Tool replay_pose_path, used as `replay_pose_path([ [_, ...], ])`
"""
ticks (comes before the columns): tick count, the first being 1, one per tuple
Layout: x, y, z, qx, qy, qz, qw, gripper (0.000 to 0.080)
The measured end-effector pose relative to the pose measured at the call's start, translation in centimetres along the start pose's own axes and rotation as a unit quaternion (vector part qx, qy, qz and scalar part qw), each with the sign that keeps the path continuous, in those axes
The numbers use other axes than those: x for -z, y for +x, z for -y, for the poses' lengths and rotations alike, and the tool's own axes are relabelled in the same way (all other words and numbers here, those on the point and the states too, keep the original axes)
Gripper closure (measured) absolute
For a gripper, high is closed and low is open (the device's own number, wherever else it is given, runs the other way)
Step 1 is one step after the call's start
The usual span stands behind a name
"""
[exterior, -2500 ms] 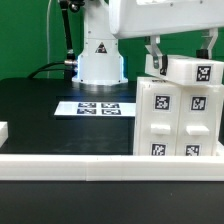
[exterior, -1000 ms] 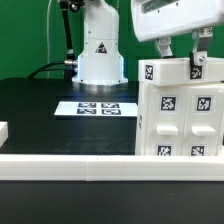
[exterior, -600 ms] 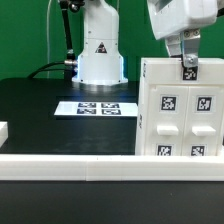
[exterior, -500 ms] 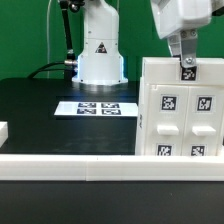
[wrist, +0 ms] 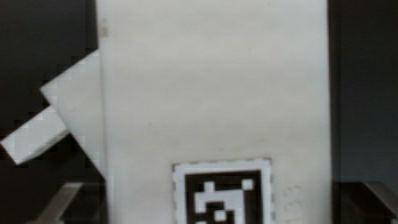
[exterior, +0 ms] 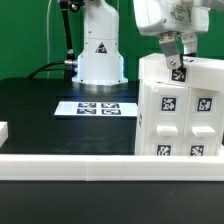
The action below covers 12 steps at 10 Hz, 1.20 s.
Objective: Assemble cabinet
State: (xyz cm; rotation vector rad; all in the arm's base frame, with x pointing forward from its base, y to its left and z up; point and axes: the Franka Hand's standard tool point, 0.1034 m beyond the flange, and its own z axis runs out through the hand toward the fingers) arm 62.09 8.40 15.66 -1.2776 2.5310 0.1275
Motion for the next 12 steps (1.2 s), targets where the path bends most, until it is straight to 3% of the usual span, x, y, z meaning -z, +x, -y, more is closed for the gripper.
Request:
replay_pose_path([
  [5,0.0,-0.5,-0.1,-0.001,0.004,0.014,1.000,0.0239],
  [6,0.1,-0.6,-0.1,0.002,0.005,0.015,1.000,0.0071],
  [7,0.4,-0.7,0.0,0.003,0.006,0.018,1.000,0.0071],
  [8,0.9,-1.0,-0.1,0.003,0.007,0.023,1.000,0.0015],
  [10,1.9,-1.4,0.0,0.009,0.011,0.030,0.999,0.0004],
  [12,1.9,-1.5,0.0,0.014,0.011,0.031,0.999,0.0002],
])
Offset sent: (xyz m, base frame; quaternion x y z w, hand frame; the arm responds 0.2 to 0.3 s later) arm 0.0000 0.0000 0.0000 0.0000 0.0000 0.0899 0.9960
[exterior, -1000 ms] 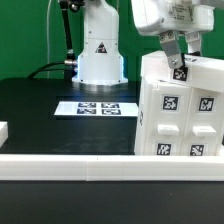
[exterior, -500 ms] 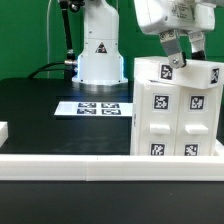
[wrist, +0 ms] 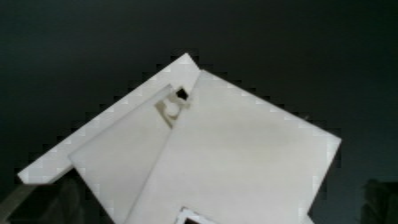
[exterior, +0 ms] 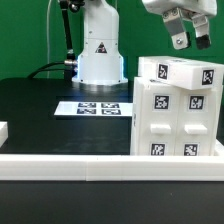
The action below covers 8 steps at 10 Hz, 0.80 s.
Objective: Assemble cabinet
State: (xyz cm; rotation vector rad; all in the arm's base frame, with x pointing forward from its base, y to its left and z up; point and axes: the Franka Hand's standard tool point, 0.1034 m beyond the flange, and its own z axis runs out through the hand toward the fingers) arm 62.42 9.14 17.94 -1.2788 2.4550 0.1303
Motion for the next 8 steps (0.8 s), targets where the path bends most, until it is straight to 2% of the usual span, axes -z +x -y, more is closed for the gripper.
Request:
replay_pose_path([
  [2,-0.17,0.10,-0.07,0.056,-0.006,-0.005,0.998,0.0002],
  [4,-0.41,-0.34,0.14,0.232,-0.043,-0.012,0.972,0.0002],
  [5,-0.46,-0.53,0.50,0.316,-0.046,-0.011,0.948,0.0002],
  [8,-0.48,-0.32,0.67,0.461,-0.049,-0.004,0.886,0.0002],
])
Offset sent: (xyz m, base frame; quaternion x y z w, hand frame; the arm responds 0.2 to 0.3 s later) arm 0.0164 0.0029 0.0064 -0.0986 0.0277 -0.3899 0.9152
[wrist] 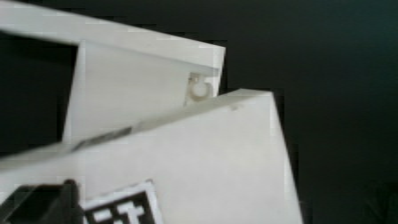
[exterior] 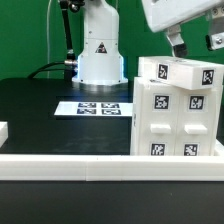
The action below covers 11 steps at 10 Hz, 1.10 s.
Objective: Assemble cabinet
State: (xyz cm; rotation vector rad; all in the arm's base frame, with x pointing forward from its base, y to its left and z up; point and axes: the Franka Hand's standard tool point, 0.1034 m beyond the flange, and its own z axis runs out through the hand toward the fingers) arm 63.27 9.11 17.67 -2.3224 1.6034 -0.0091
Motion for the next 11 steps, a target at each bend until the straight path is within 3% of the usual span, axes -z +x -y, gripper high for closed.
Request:
replay_pose_path([
  [2,0.12,0.01,0.10,0.082,0.001,-0.001,0.997,0.0002],
  [5,0.25,0.20,0.18,0.231,-0.001,-0.008,0.973,0.0002],
  [6,0.21,0.22,0.22,0.308,-0.015,-0.024,0.951,0.0002],
  [8,0.06,0.06,0.49,0.469,-0.035,-0.051,0.881,0.0002],
  [11,-0.08,-0.31,0.54,0.604,-0.064,-0.054,0.792,0.0002],
])
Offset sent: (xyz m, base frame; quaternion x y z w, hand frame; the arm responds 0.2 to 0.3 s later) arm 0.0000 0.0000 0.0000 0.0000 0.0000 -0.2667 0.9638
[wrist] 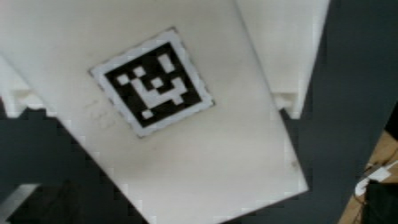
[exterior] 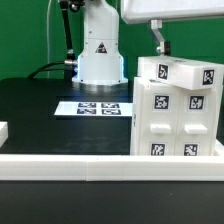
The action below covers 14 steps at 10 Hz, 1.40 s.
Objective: Assemble cabinet
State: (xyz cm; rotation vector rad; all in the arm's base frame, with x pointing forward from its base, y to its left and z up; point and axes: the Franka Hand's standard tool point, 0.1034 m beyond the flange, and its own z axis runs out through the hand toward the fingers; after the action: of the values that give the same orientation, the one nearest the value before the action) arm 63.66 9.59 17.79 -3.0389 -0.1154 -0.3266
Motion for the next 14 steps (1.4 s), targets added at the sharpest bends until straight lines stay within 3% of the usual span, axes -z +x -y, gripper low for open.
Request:
replay_pose_path([
  [3,-0.5,-0.7,-0.7,0.140,-0.003,0.010,0.990,0.0002],
  [10,-2.0,-2.9,-2.0,0.136,-0.004,0.029,0.990,0.0002],
  [12,-2.0,-2.9,-1.8,0.130,-0.004,0.029,0.991,0.0241],
  [14,-1.9,-2.9,-2.1,0.107,-0.004,0.031,0.994,0.0239],
])
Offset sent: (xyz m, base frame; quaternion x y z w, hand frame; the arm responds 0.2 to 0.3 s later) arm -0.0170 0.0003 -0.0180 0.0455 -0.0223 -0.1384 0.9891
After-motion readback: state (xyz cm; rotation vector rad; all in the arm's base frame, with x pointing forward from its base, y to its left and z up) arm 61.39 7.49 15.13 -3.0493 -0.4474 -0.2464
